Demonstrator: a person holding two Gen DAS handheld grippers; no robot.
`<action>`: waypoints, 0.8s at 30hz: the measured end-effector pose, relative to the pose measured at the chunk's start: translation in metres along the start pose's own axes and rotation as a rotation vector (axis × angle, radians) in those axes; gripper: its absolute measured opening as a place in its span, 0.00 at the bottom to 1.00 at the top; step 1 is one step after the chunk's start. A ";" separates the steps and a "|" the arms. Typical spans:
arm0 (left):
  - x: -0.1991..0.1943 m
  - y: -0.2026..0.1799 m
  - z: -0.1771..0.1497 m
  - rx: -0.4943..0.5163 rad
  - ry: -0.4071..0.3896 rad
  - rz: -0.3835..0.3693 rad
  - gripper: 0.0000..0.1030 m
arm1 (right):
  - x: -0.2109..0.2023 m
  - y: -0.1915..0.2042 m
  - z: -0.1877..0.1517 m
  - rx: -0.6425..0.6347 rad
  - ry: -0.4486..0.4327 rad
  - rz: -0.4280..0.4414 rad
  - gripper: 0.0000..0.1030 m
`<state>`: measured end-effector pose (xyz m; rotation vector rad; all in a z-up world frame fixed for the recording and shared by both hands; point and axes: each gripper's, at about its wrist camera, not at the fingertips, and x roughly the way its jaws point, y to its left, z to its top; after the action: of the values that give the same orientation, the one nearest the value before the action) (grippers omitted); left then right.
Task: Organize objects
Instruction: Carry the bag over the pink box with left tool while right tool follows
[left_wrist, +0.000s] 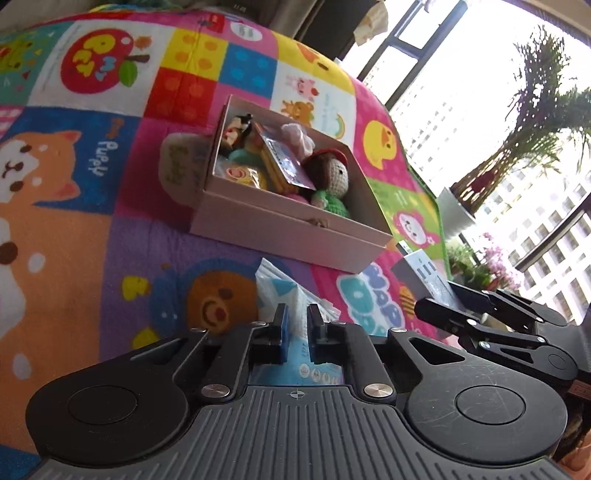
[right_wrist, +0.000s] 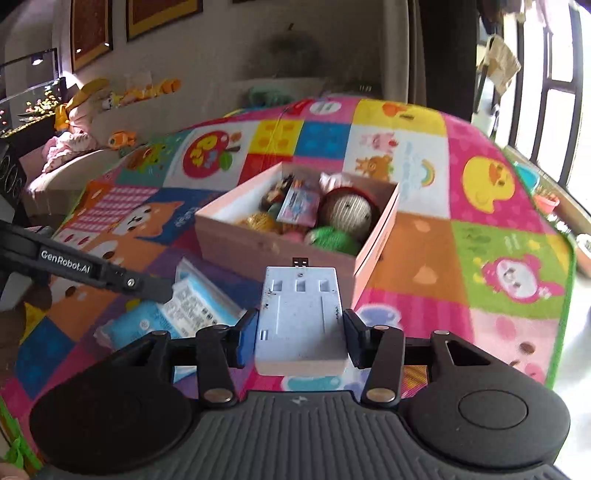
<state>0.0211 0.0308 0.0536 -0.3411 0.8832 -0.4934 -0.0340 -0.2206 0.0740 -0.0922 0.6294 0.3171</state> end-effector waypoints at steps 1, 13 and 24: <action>0.002 0.000 -0.001 0.009 0.015 0.009 0.14 | 0.001 0.000 0.000 0.002 0.005 -0.003 0.46; 0.031 -0.038 -0.022 0.218 0.042 0.054 0.38 | 0.028 0.000 -0.032 0.024 0.133 -0.004 0.46; 0.067 -0.057 -0.029 0.257 0.135 0.030 0.59 | 0.034 -0.015 -0.048 0.039 0.150 -0.041 0.46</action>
<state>0.0183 -0.0553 0.0204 -0.0596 0.9412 -0.5997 -0.0303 -0.2349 0.0150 -0.0915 0.7809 0.2595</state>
